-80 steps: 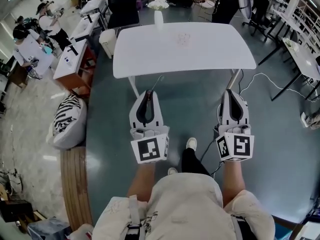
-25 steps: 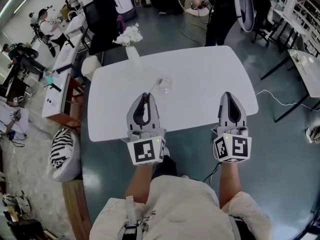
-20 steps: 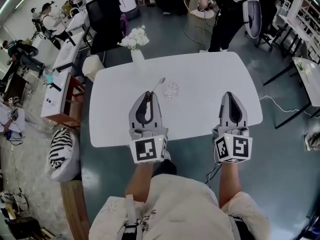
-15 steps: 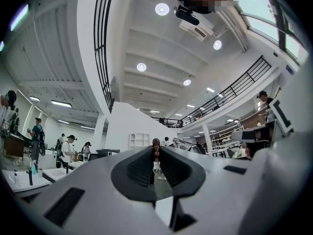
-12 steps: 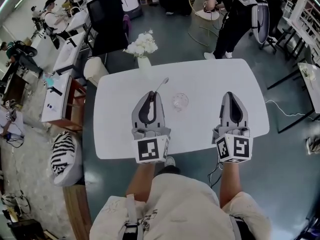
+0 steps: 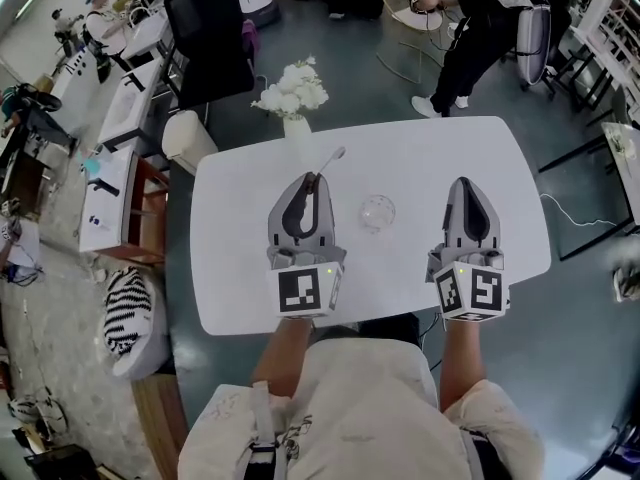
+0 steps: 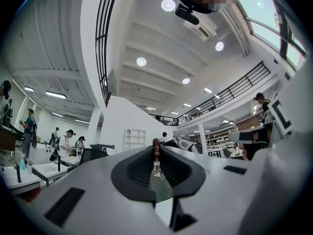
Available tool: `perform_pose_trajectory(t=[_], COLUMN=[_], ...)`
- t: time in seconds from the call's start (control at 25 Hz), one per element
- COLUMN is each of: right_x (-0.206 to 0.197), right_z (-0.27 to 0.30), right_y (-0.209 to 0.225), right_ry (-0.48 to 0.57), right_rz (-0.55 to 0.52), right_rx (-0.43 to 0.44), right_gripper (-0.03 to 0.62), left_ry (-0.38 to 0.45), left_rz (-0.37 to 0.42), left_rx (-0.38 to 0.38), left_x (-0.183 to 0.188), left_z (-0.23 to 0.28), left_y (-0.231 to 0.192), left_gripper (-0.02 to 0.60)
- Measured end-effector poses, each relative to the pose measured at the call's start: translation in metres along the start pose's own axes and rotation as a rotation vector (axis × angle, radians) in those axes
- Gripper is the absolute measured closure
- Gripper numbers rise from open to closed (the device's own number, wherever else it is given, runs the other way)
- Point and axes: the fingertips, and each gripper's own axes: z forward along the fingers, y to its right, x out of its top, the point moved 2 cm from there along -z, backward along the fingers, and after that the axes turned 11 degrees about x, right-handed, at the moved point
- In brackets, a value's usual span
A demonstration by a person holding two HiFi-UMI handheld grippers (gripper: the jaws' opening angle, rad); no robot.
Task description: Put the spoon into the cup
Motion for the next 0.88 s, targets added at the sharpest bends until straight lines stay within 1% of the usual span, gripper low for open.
perform_pose_trajectory(t=[0.16,0.44,0.72,0.88], right_x=[-0.005,-0.024,-0.054,-0.071], right_z=[0.009,0.021,0.024,0.024], right_y=[0.002,0.016,0.021,0.024], right_ry=[-0.002,-0.048,-0.105,-0.133], right_rz=[-0.002,0.026,0.056,0.079], right_rx=[-0.002,-0.017,-0.017,-0.022], right_gripper=[0.606,0.606,0.606,0.606], left_ry=[-0.03,-0.109,-0.202,-0.28], left_rz=[-0.015,-0.032,-0.046,-0.09], left_rx=[-0.01,-0.03,-0.042,-0.063], left_x=[-0.012,-0.044,-0.081,-0.111], left_z=[0.007,0.02,0.021,0.018], left_y=[-0.001,0.006,0.013,0.021], left_gripper=[0.548,0.548,0.548,0.548])
